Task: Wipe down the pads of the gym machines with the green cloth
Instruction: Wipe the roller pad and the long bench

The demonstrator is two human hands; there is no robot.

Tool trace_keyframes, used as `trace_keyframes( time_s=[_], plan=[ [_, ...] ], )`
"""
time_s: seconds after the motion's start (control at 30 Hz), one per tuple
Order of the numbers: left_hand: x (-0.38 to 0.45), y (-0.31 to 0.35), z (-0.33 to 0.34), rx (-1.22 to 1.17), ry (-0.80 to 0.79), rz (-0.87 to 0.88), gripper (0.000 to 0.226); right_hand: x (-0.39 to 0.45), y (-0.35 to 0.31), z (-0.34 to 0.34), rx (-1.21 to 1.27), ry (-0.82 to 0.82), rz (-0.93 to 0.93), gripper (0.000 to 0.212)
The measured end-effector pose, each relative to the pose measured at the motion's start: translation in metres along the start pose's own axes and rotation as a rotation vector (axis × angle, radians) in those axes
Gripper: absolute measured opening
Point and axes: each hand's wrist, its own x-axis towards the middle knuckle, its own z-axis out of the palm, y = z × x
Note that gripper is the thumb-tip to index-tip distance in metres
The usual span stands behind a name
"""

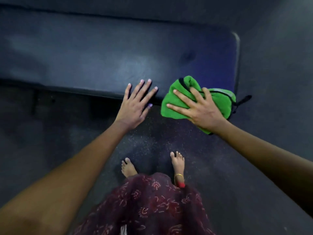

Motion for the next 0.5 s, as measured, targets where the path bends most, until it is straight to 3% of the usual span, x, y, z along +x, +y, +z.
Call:
trace_keyframes(
  time_s=[0.17,0.37,0.5],
  plan=[
    [-0.013,0.005,0.004,-0.115,0.11,-0.332,0.071,-0.061,0.039,0.007,-0.004,0.058,-0.102,0.057],
    [-0.028,0.006,0.004,-0.238,0.271,-0.834,0.069,-0.008,0.047,0.002,0.044,0.022,-0.223,0.059],
    [-0.038,-0.003,0.0,-0.229,0.246,-0.893,0.063,0.03,0.026,-0.005,0.034,0.0,-0.365,0.059]
  ],
)
